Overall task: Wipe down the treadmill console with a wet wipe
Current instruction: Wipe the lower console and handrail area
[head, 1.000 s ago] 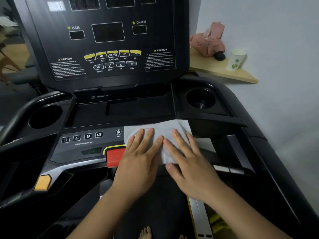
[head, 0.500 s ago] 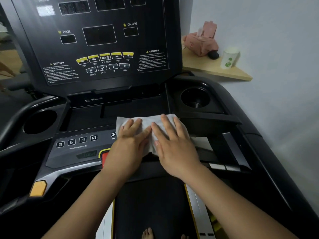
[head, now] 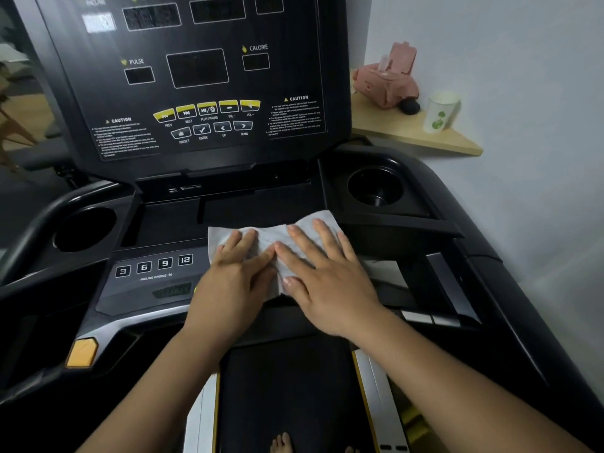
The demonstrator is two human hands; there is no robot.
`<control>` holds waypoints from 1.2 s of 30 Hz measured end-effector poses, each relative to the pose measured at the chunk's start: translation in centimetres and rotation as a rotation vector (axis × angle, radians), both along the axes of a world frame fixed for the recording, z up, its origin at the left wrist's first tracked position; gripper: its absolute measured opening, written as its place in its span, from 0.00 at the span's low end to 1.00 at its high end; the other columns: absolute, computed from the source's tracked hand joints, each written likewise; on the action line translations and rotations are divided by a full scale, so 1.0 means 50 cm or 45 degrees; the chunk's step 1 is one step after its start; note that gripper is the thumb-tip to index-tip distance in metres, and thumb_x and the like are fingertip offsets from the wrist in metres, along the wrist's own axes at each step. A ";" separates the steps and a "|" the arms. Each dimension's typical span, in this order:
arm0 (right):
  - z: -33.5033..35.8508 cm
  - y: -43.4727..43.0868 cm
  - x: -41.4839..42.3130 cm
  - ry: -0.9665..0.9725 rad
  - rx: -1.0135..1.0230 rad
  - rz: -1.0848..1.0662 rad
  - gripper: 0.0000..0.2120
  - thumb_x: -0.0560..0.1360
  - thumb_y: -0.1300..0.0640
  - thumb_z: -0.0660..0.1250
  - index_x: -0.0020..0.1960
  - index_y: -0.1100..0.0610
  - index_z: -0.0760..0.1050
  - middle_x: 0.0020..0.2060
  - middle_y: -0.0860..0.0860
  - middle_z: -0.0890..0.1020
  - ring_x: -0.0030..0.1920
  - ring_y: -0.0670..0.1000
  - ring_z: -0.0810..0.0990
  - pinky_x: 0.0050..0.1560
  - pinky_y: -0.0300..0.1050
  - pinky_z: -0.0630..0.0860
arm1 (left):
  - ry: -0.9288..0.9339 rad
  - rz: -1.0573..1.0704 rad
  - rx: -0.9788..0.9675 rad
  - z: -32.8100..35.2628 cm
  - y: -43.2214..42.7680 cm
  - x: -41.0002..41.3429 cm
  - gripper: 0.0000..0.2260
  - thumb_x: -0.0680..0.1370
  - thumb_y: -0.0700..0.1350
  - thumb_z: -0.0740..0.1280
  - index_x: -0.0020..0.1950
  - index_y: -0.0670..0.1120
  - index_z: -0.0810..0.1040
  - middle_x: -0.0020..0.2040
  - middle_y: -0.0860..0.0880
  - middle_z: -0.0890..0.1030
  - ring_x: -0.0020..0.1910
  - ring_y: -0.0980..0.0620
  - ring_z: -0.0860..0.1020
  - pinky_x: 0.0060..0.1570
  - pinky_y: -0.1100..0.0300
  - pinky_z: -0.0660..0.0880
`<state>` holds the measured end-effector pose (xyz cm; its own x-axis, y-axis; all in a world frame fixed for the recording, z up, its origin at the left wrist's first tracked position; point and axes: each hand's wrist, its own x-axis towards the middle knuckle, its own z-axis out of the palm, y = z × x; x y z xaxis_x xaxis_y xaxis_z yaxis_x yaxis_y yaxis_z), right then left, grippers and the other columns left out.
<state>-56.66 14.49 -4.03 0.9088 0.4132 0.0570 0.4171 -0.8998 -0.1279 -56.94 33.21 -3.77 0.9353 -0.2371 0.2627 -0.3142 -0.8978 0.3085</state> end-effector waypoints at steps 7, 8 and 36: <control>-0.016 0.001 -0.051 -0.042 0.012 0.053 0.25 0.81 0.45 0.48 0.77 0.41 0.49 0.79 0.47 0.48 0.77 0.57 0.39 0.72 0.66 0.41 | -0.046 0.045 0.116 -0.024 0.012 -0.071 0.17 0.78 0.43 0.62 0.66 0.47 0.79 0.70 0.38 0.72 0.71 0.34 0.66 0.63 0.37 0.71; -0.022 -0.008 -0.063 -0.037 0.012 0.074 0.25 0.81 0.46 0.48 0.77 0.40 0.50 0.79 0.46 0.48 0.78 0.56 0.39 0.72 0.64 0.41 | -0.046 0.050 0.125 -0.027 0.013 -0.087 0.17 0.78 0.42 0.62 0.66 0.48 0.78 0.70 0.39 0.73 0.71 0.34 0.67 0.64 0.37 0.70; -0.001 0.010 -0.002 0.011 -0.102 -0.079 0.27 0.79 0.41 0.35 0.77 0.44 0.37 0.78 0.48 0.39 0.76 0.55 0.32 0.75 0.62 0.43 | 0.008 0.040 0.315 -0.031 -0.019 -0.028 0.26 0.83 0.57 0.46 0.79 0.49 0.60 0.79 0.42 0.58 0.79 0.40 0.50 0.75 0.42 0.52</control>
<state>-56.77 14.97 -4.08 0.9330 0.3593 0.0183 0.3598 -0.9313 -0.0575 -58.35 32.24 -5.30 0.9446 -0.2646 0.1943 -0.2841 -0.9555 0.0799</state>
